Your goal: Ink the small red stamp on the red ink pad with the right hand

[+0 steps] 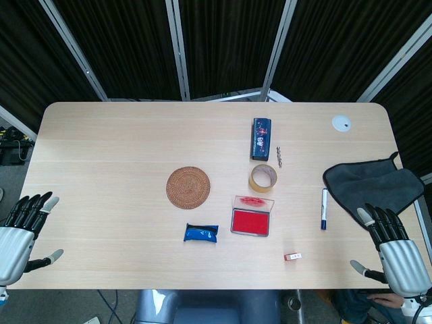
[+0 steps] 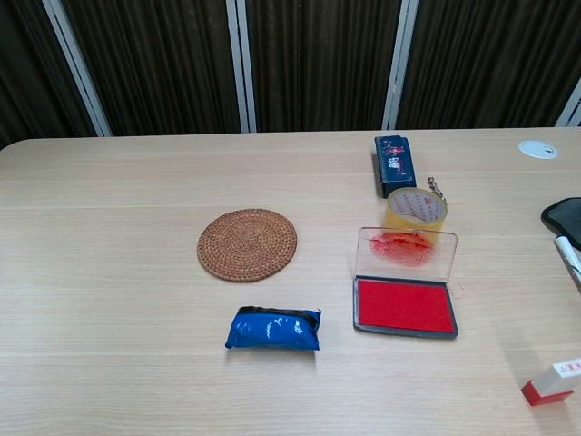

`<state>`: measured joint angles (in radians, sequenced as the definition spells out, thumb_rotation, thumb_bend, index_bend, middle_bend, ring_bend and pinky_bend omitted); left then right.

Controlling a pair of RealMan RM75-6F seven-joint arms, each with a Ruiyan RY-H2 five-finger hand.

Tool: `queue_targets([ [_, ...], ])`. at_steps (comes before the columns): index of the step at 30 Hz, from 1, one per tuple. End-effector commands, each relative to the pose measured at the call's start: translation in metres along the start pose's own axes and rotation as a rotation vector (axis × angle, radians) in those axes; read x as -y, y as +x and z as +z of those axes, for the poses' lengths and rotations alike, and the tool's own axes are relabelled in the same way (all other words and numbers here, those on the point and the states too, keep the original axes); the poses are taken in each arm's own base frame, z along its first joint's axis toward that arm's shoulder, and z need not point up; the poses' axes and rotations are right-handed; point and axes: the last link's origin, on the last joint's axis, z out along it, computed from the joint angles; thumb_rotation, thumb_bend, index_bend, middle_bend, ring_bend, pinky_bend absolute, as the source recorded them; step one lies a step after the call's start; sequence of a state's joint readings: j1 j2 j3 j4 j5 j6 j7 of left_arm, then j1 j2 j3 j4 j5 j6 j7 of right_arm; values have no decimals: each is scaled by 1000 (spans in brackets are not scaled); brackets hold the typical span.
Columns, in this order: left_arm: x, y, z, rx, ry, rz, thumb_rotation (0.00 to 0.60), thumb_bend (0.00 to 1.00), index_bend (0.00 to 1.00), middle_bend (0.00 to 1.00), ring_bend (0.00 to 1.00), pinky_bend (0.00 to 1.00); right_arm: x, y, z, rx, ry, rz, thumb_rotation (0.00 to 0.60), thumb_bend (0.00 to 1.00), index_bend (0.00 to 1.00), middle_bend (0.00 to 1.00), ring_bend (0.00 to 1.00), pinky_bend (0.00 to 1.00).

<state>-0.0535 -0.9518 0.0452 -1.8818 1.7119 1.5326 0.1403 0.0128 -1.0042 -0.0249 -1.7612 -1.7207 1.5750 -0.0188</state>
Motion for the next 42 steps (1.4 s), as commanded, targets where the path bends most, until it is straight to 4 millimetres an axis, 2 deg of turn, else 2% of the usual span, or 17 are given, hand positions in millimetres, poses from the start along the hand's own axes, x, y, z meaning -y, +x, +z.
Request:
queue_targets([
  [1,0,0,0,0,1,0,600,0,0,0,0,0,0,-1,0,3,0,-2,600,0,0,0,0,0],
  [5,1,0,1,0,4,-2,600,0,0,0,0,0,0,-3,1,14,-1,-6,600,0,0,0,0,0],
  [6,1,0,1,1,5,-1,600,0,0,0,0,0,0,-5,2,19,-1,-8,600,0,0,0,15,39],
  [8,2,-1,3,6,8,4,600,0,0,0,0,0,0,-6,5,21,1,-19,600,0,0,0,196,313],
  [9,2,-2,4,10,10,6,600,0,0,0,0,0,0,-6,9,12,10,-31,600,0,0,0,360,535],
  [10,2,-3,5,14,11,9,600,0,0,0,0,0,1,-6,13,-1,27,-43,600,0,0,0,508,702],
  [13,1,-6,8,19,15,20,600,0,0,0,0,0,0,-15,25,5,74,-108,600,0,0,0,683,876],
  [16,-1,-10,12,28,23,32,600,0,0,0,0,0,3,-30,38,73,145,-181,600,0,0,1,746,953],
  [18,-1,-13,15,36,34,42,600,0,0,0,0,0,7,-40,47,144,188,-177,600,0,2,23,791,986],
  [21,-2,-18,19,51,41,53,600,0,0,0,0,0,14,-53,58,219,242,-177,600,0,64,136,851,1000],
  [28,-7,-25,23,70,47,78,600,0,0,0,0,0,36,-76,68,315,376,-173,600,0,232,321,886,1000],
  [33,-8,-30,24,81,59,94,600,0,0,0,0,0,44,-92,70,361,418,-183,600,10,252,341,886,1000],
  [42,-7,-34,26,92,73,112,600,0,0,0,0,0,50,-120,74,362,455,-239,600,92,285,373,887,1000],
])
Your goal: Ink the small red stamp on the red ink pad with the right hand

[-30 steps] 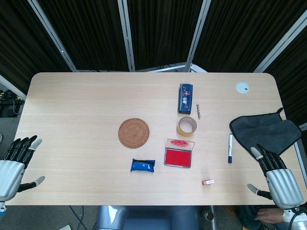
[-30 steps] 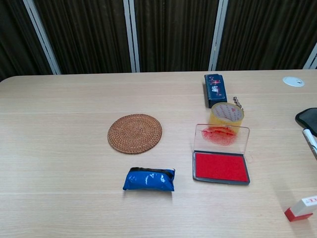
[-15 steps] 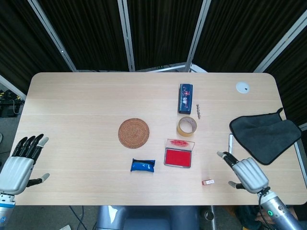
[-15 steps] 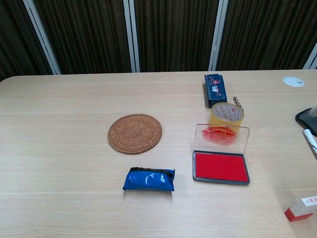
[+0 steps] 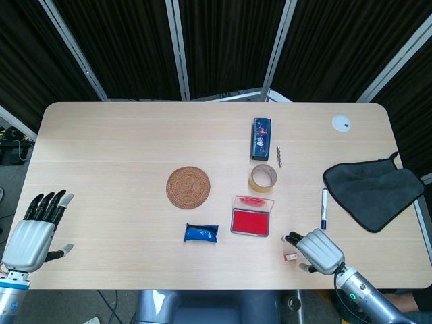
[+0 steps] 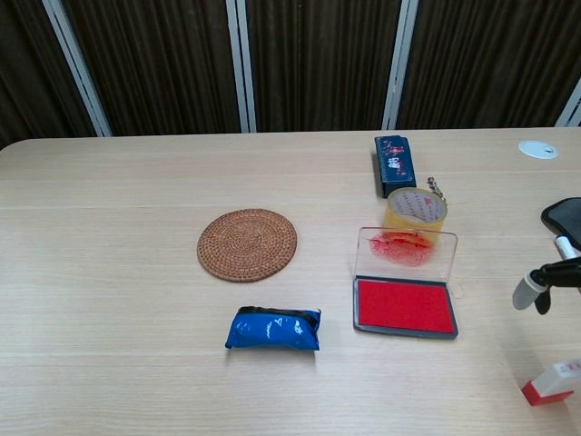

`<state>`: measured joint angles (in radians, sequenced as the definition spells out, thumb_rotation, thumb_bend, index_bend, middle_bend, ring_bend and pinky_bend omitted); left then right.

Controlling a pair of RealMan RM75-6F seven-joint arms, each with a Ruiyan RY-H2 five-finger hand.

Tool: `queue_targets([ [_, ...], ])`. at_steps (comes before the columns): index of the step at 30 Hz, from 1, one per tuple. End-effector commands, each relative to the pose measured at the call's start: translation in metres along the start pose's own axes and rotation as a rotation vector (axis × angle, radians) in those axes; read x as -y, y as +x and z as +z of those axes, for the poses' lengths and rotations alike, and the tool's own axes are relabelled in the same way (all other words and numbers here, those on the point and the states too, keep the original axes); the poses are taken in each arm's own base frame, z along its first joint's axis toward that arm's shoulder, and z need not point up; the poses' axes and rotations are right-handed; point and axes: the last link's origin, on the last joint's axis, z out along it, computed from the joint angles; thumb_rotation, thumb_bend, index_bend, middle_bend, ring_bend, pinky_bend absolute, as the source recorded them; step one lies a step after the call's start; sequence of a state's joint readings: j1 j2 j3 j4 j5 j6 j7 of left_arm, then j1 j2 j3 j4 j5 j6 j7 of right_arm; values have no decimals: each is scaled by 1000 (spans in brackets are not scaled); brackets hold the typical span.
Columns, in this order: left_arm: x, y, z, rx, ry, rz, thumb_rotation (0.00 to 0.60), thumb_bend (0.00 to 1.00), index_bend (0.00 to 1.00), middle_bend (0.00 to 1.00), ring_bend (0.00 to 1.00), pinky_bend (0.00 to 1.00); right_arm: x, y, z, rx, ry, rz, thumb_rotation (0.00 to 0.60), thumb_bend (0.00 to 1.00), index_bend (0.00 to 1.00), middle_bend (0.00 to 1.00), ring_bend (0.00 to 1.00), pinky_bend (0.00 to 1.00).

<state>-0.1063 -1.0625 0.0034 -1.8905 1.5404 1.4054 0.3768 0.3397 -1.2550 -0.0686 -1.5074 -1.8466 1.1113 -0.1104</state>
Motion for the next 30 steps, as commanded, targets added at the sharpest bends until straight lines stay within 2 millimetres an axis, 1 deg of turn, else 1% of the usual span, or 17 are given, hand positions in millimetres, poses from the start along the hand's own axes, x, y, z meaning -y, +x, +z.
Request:
queue_targets([
  [1,0,-1,0,2,2,1,600,0,0,0,0,0,2,-8,5,12,7,-24,600,103,286,376,886,1000],
  [4,0,-1,0,3,4,2,600,0,0,0,0,0,4,-16,8,28,10,-41,600,128,299,391,886,1000],
  [12,1,-1,0,7,6,-1,600,0,0,0,0,0,6,-29,11,79,-16,-66,600,151,317,404,887,1000],
  [18,1,0,0,7,6,0,600,0,0,0,0,0,3,-31,11,82,-41,-70,600,170,370,445,887,1000],
  [22,0,-1,0,9,5,2,600,0,0,0,0,0,3,-32,11,80,-45,-67,600,204,405,476,886,1000],
  [30,0,0,-1,8,5,1,600,0,0,0,0,0,4,-34,11,90,-46,-71,600,237,408,481,887,1000],
])
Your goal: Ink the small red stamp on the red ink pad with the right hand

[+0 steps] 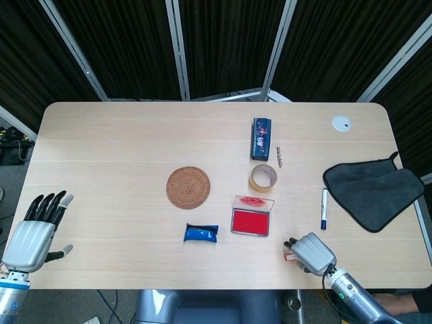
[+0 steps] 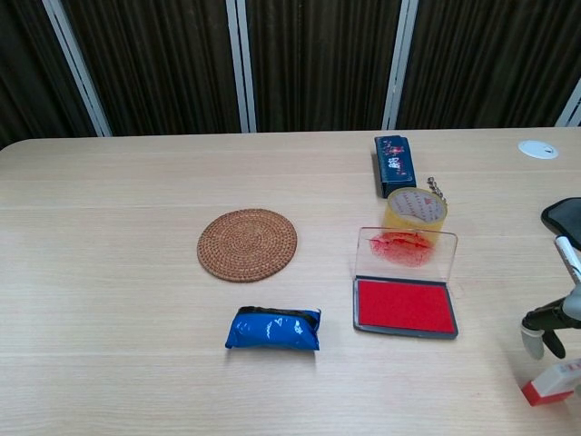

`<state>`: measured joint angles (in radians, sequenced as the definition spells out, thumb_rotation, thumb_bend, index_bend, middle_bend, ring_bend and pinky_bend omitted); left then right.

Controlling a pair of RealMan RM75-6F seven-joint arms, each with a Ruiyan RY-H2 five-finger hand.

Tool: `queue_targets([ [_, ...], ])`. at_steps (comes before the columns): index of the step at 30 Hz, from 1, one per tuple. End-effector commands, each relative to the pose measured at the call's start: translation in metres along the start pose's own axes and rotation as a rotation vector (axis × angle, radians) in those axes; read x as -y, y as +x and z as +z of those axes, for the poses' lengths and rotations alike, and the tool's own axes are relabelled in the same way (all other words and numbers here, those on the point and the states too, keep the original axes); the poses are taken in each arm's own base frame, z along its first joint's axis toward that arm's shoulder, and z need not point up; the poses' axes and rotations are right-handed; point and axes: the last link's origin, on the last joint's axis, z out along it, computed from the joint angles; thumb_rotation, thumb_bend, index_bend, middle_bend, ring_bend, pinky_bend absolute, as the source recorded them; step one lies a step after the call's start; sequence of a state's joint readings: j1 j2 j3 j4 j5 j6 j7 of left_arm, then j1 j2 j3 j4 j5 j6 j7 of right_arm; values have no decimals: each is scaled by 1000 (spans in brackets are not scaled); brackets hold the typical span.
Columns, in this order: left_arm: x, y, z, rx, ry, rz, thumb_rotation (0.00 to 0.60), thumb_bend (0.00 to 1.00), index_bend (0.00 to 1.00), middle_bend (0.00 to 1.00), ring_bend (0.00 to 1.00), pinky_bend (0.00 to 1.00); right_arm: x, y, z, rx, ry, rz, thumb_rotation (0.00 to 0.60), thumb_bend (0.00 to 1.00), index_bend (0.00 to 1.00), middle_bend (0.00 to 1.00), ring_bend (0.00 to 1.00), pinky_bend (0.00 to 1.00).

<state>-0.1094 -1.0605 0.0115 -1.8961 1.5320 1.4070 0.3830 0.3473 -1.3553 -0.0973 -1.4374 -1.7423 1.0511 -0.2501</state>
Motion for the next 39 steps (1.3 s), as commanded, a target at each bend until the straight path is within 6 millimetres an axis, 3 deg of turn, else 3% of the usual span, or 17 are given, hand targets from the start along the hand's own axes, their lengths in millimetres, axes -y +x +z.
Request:
queue_targets([
  [1,0,0,0,-1,1,-2,600,0,0,0,0,0,0,-1,0,5,-3,-3,600,240,409,481,887,1000],
  [11,1,1,0,0,0,-4,600,0,0,0,0,0,2,-1,3,-3,2,-4,600,266,468,522,886,1000],
  [24,1,1,0,2,1,-5,600,0,0,0,0,0,3,4,6,-43,18,12,600,372,550,591,886,1000],
  [32,0,-1,2,10,0,0,600,0,0,0,0,0,4,43,23,-130,66,-33,600,405,550,591,886,1000],
  [39,3,-3,9,26,17,-4,600,0,0,0,0,0,13,80,61,-121,110,-52,600,458,550,591,886,1000],
])
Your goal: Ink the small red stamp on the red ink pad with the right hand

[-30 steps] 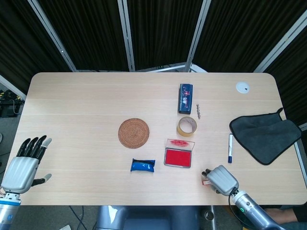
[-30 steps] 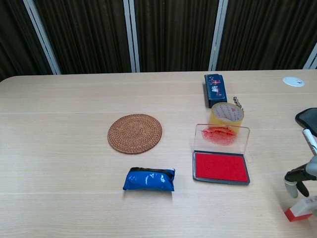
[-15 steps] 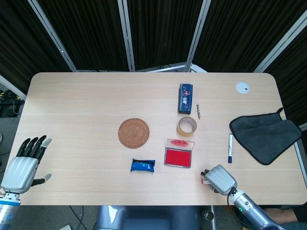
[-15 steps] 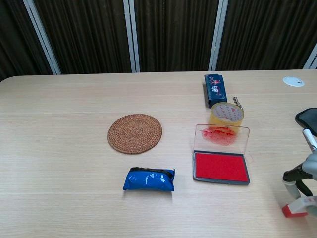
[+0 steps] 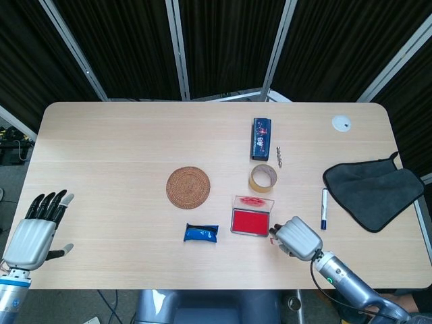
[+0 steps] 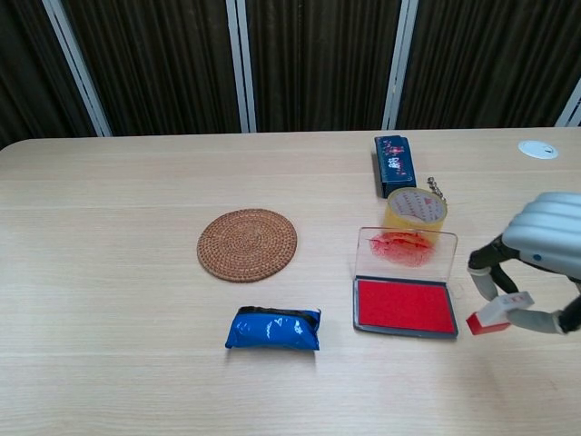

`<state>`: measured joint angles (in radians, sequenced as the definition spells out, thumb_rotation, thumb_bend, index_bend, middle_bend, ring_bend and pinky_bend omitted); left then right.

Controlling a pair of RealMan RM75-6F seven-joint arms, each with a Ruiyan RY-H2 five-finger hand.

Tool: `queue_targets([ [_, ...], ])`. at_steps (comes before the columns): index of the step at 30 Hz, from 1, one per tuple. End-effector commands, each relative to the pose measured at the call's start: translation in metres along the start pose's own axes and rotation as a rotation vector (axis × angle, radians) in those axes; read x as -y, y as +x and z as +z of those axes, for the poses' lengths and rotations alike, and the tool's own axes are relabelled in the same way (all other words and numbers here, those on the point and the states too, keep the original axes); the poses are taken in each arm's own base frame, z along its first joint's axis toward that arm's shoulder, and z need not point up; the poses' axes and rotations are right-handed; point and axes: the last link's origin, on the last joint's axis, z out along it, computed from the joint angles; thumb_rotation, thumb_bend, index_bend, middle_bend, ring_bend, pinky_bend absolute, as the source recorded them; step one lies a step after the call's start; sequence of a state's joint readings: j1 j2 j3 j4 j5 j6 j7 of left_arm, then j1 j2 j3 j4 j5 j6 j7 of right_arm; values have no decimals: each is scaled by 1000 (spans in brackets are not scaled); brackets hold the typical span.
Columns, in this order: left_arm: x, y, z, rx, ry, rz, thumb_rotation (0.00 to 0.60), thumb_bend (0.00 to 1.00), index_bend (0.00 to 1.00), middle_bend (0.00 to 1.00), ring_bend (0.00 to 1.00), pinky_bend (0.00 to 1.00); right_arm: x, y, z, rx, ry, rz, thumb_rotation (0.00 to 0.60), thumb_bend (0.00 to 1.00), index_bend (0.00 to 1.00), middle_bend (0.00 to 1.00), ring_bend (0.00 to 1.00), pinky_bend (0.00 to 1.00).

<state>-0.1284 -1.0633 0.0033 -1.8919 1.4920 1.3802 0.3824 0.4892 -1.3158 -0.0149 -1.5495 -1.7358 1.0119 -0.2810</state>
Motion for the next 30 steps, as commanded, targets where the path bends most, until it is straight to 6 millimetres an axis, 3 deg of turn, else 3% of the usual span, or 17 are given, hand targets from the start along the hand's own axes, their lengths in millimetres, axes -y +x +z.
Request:
queue_targets([
  [1,2,-1,4,10,11,-2,600,0,0,0,0,0,3,22,30,8,20,20,600,471,550,592,886,1000],
  [7,7,-4,11,33,35,-2,600,0,0,0,0,0,5,35,73,36,2,81,600,526,549,597,887,1000],
  [12,11,-4,14,40,54,-8,600,0,0,0,0,0,3,39,98,66,-28,116,600,552,550,598,887,1000],
  [30,15,-6,19,59,68,-10,600,0,0,0,0,0,10,24,113,170,-68,147,600,570,551,600,886,1000],
])
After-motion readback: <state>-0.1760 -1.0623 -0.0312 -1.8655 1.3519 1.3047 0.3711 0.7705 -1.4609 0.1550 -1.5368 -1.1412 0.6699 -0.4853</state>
